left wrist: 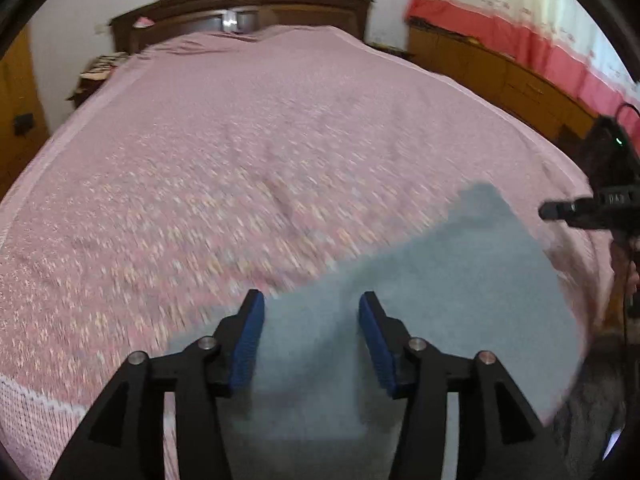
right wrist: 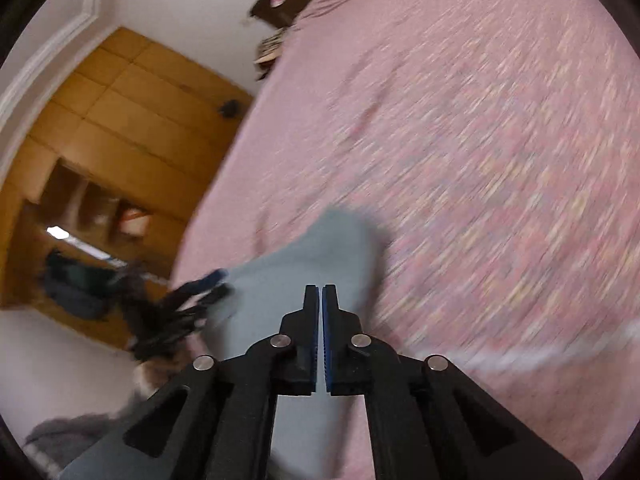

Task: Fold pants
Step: 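Lower the folded sweatpants onto the bed and open the right gripper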

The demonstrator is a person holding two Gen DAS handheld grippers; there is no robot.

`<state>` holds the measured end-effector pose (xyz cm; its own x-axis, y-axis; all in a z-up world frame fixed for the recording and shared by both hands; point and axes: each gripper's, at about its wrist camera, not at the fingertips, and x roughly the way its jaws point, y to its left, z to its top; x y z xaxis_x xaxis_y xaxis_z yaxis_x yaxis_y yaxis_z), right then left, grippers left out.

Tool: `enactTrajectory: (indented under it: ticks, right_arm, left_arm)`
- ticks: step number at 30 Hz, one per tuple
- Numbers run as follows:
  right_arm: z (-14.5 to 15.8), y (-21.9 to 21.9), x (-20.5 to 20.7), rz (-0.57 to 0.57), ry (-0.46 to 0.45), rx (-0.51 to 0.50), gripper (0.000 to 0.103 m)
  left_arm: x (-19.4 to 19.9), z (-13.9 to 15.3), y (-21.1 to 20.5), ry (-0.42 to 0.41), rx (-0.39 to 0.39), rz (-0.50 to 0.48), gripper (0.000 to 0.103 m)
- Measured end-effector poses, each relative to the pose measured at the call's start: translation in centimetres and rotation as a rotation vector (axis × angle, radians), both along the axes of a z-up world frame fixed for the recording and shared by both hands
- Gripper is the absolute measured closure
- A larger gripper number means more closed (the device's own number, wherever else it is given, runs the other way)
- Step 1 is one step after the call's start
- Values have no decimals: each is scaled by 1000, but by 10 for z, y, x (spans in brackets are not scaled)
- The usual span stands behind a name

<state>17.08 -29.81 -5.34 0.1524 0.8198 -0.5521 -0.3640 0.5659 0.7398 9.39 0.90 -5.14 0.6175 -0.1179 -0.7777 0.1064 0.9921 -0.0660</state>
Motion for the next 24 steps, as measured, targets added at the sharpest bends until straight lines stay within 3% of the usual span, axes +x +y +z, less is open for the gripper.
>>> enactTrajectory:
  ticks: [4, 6, 11, 15, 18, 20, 22, 24]
  right_arm:
    - [-19, 36, -35, 150, 13, -21, 98]
    - [-37, 54, -44, 176, 19, -121, 98]
    - [-54, 46, -49, 113, 71, 8, 98]
    - [-45, 49, -63, 181, 49, 38, 89]
    - [-48, 54, -66, 245, 29, 41, 86]
    - [-66, 54, -66, 240, 67, -3, 87]
    - [-83, 51, -57, 209, 123, 73, 94]
    - [-82, 46, -55, 193, 145, 130, 94]
  left_arm:
    - [-38, -10, -5, 8, 59, -11, 50]
    - [-52, -16, -5, -8, 105, -8, 50]
    - [-67, -11, 3, 6, 106, 8, 50]
    - [-82, 6, -3, 2, 149, -51, 49]
    - [-82, -8, -8, 52, 190, -82, 45]
    - [-79, -28, -11, 95, 257, -87, 45]
    - [-80, -30, -15, 84, 300, -100, 44]
    - [-79, -28, -15, 92, 297, -97, 44]
